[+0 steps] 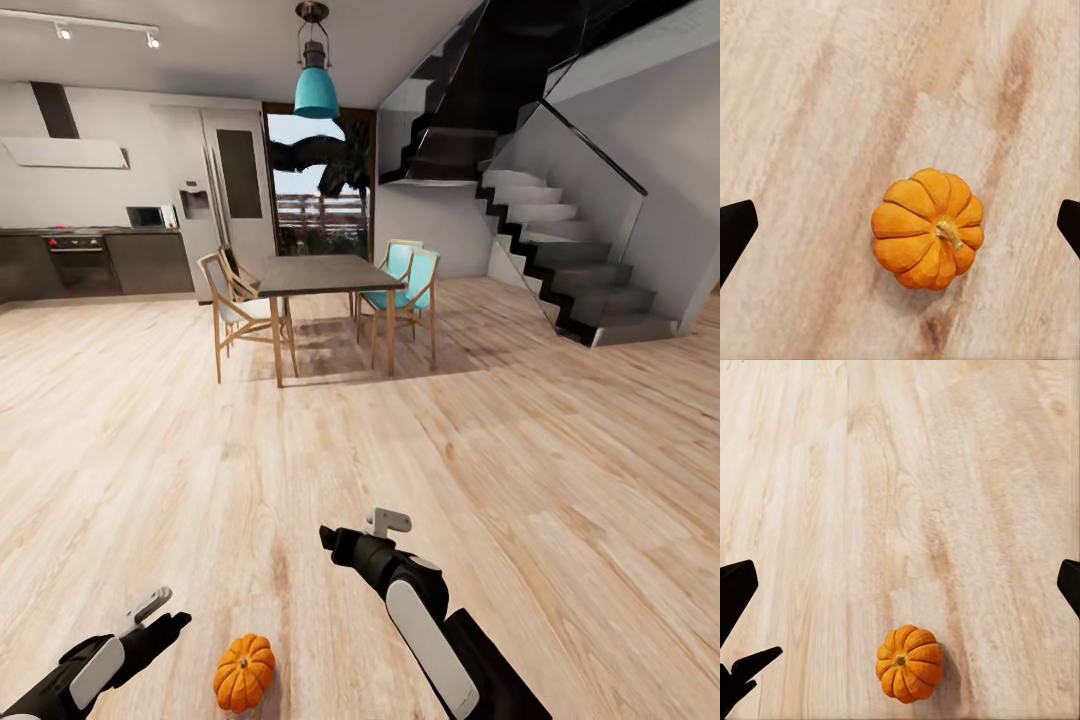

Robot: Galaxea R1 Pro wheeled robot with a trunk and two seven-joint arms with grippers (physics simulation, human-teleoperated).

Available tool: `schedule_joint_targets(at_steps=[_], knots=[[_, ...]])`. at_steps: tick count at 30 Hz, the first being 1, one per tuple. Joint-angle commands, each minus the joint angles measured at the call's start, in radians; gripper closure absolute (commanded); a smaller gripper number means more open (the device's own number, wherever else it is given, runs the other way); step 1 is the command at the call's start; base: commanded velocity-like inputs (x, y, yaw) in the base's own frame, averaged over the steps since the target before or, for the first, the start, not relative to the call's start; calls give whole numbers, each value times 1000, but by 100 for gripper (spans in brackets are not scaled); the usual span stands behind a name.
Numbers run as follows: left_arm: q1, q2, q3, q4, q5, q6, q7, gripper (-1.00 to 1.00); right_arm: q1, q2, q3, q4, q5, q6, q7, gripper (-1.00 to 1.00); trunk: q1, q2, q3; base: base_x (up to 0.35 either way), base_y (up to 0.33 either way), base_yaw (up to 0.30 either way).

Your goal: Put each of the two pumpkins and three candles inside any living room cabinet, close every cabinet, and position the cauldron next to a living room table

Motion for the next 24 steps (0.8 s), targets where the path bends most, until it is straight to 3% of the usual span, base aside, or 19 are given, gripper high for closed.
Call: schedule_joint_targets(at_steps=[1, 5, 14, 24], knots=[[0, -1, 0, -1, 0, 0, 0, -100, 0, -2, -4, 2, 0, 2, 0, -100, 4, -7, -3, 0, 0, 0], [0, -4, 0, -1, 0, 1, 0, -100, 0, -6, -32, 5, 1, 6, 0, -100, 19, -35, -16, 0, 0, 0], [0, -8, 0, -2, 0, 1, 0, -100, 0, -9, -53, 11, 1, 7, -2, -100, 54, -98, -44, 0, 0, 0], [0, -8, 0, -9, 3, 5, -5, -100, -1, -10, -62, 11, 1, 8, -2, -100, 58, -101, -83, 0, 0, 0]])
